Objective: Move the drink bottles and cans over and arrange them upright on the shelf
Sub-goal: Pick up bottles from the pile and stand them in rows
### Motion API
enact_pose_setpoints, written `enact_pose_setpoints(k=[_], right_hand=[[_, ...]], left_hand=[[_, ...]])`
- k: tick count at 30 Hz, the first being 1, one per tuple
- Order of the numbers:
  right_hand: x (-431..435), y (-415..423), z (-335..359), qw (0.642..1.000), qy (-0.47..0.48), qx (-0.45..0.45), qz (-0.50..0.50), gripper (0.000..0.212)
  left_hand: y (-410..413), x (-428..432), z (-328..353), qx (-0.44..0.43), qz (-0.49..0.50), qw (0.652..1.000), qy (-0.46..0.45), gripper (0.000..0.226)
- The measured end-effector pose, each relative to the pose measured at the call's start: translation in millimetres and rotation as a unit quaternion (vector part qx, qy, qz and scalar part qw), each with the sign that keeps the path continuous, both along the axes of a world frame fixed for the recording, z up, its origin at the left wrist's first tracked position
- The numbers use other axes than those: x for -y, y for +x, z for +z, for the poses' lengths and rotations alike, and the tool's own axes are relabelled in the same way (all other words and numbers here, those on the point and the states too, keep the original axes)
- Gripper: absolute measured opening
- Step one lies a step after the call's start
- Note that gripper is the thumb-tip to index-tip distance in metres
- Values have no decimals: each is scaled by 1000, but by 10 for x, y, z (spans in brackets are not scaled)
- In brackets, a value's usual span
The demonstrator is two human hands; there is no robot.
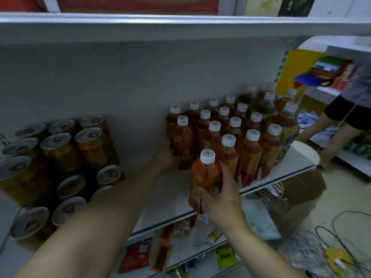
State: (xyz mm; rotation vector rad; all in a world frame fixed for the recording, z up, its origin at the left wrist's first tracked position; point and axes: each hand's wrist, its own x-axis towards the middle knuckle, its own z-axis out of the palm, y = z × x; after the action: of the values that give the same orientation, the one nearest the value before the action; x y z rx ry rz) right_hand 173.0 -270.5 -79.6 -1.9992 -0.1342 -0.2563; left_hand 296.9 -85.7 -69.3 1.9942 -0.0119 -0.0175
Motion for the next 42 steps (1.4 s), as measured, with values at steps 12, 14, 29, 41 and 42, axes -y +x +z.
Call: enact_pose_setpoints(k=[12,14,29,41,42], right_hand=[[-287,167,289,995,-85,39,-17,85],[-135,143,496,985,-102,136,-10,74],[704,1961,1082,867,-470,-69,148,112],[695,1907,1109,861,-485,-27,147,106],[704,1895,1128,864,-480,-22,149,106]], left_hand=[[-1101,109,-317,30,-76,993,-89,81],[-1097,283,-378,54,-52,993,-87,96],[-565,575,-203,16,53,997,-58,96],[-516,469,33,-72,60,991,91,100],[-543,447,113,-87,65,987,120,106]])
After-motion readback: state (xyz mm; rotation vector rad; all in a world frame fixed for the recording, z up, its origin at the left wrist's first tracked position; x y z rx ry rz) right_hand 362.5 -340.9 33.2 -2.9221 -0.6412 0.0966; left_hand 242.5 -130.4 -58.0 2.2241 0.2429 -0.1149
